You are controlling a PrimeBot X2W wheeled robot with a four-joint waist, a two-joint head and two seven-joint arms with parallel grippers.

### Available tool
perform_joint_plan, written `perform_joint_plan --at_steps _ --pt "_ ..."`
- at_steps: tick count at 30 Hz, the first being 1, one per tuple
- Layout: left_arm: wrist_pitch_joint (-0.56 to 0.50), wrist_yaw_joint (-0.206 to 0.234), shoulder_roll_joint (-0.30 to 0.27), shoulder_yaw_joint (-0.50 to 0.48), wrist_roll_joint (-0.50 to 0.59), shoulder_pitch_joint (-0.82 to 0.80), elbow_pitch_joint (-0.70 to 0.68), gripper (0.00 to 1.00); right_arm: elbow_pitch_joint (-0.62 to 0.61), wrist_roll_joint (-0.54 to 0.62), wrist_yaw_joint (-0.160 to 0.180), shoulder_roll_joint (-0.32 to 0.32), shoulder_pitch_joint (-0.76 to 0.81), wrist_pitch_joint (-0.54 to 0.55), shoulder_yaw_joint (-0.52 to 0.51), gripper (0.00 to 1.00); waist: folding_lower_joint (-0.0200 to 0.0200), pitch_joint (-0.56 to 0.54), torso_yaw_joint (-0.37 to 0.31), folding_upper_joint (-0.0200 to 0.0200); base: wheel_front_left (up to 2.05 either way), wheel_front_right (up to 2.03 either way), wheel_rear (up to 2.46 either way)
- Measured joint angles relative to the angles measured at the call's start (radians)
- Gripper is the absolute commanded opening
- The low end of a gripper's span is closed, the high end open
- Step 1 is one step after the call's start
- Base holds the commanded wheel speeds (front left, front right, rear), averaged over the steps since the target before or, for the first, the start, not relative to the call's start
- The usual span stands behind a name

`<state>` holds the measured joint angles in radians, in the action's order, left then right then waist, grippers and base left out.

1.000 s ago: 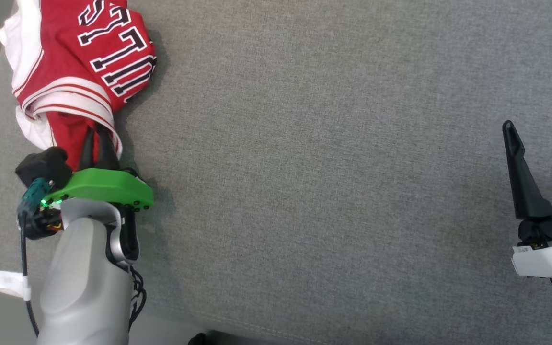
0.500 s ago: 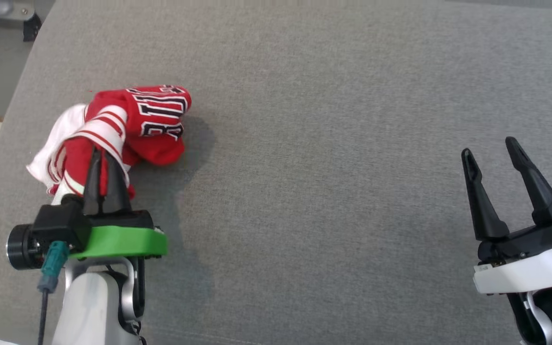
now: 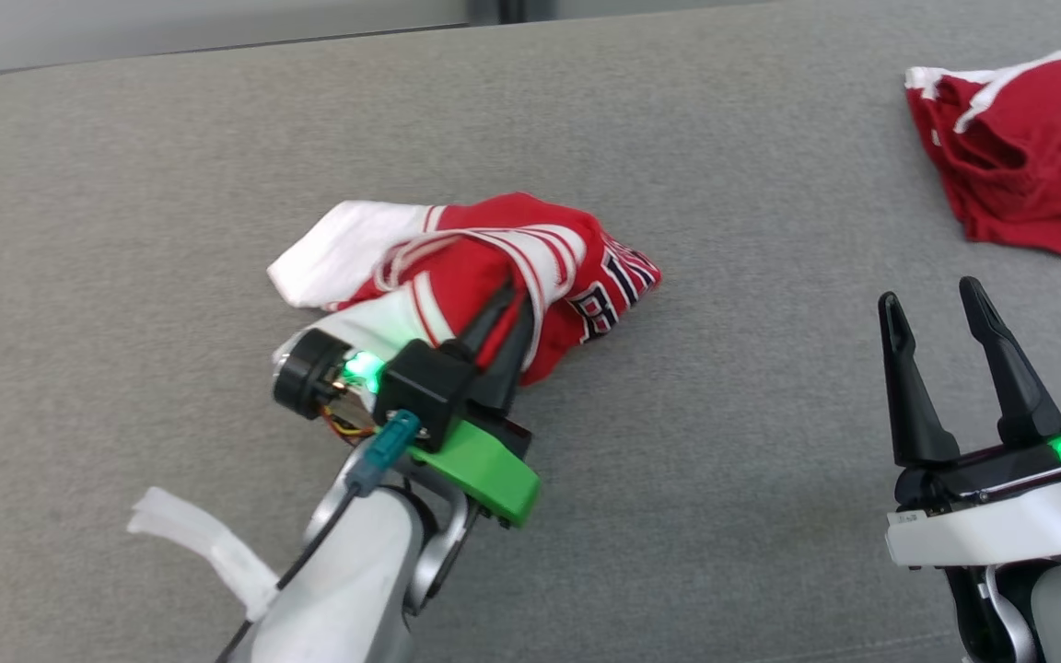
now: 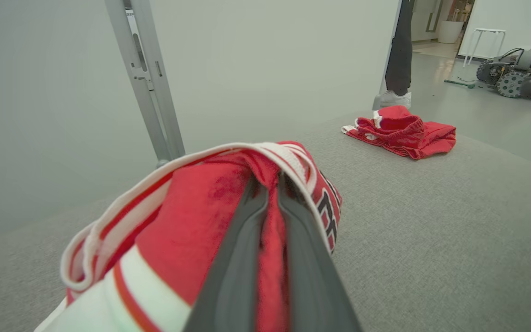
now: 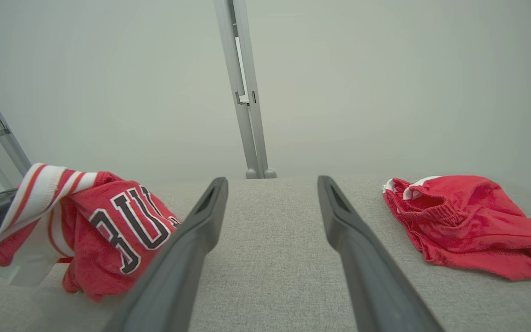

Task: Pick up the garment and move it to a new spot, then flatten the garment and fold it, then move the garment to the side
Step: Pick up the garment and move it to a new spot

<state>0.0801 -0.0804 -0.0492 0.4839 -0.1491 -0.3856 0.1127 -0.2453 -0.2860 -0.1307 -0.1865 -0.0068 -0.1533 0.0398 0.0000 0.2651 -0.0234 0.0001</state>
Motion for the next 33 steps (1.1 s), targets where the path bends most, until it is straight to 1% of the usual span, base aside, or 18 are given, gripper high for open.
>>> perform_joint_plan --at_steps 3,7,8,9,10,13,16,21,24,28,30,33 --pt "-0.003 -0.009 0.002 0.099 -0.055 -0.037 0.064 0.00 0.029 -0.010 0.000 0.017 -0.011 -0.025 0.007 1.00 0.0000 0.026 -0.063 0.0000 0.00 0.00 0.00" --pt "0.001 -0.011 0.002 0.199 -0.105 -0.069 0.150 0.00 0.061 -0.013 0.000 0.025 -0.033 -0.051 0.016 1.00 0.0000 0.069 -0.130 0.0000 0.00 0.00 0.00" --pt "0.005 -0.007 0.002 0.218 -0.114 -0.075 0.170 0.21 0.067 -0.013 0.000 0.025 -0.039 -0.055 0.018 1.00 0.0000 0.083 -0.143 0.0000 0.00 0.00 0.00" --pt "0.016 -0.004 0.002 0.235 -0.129 -0.081 0.187 0.67 0.075 -0.013 0.000 0.026 -0.044 -0.060 0.019 1.00 0.0000 0.098 -0.155 0.0000 0.00 0.00 0.00" --pt "0.026 0.004 0.002 0.250 -0.142 -0.087 0.197 1.00 0.081 -0.013 0.000 0.026 -0.047 -0.062 0.017 1.00 0.0000 0.112 -0.166 0.0000 0.00 0.00 0.00" --pt "0.075 0.019 0.001 0.290 -0.149 -0.116 0.198 1.00 0.090 -0.012 0.000 0.021 -0.056 -0.069 0.014 1.00 0.0000 0.145 -0.185 0.0000 0.00 0.00 0.00" --pt "0.111 0.042 0.001 0.310 -0.148 -0.134 0.172 1.00 0.095 -0.008 0.000 0.009 -0.059 -0.070 0.012 1.00 0.0000 0.154 -0.185 0.0000 0.00 0.00 0.00" --pt "0.143 0.087 -0.007 0.296 -0.136 -0.136 0.088 1.00 0.087 0.000 0.000 -0.005 -0.055 -0.056 0.000 1.00 0.0000 0.140 -0.164 0.0000 0.00 0.00 0.00" --pt "0.152 0.135 -0.036 0.254 -0.136 -0.112 0.028 1.00 0.074 0.006 0.000 -0.009 -0.040 -0.038 -0.009 1.00 0.0000 0.122 -0.140 0.0000 0.00 0.00 0.00" --pt "0.158 0.216 -0.089 0.169 -0.150 -0.051 -0.026 1.00 0.054 0.013 0.000 -0.012 -0.018 -0.015 -0.017 1.00 0.0000 0.088 -0.095 0.0000 0.00 0.00 0.00" --pt "0.159 0.261 -0.125 0.110 -0.164 -0.012 -0.041 1.00 0.047 0.015 0.000 -0.012 -0.009 -0.005 -0.017 1.00 0.0000 0.063 -0.069 0.0000 0.00 0.00 0.00" --pt "0.164 0.307 -0.177 0.026 -0.198 0.049 -0.056 1.00 0.039 0.019 0.000 -0.012 0.009 0.011 -0.019 1.00 0.0000 0.029 -0.038 0.0000 0.00 0.00 0.00"
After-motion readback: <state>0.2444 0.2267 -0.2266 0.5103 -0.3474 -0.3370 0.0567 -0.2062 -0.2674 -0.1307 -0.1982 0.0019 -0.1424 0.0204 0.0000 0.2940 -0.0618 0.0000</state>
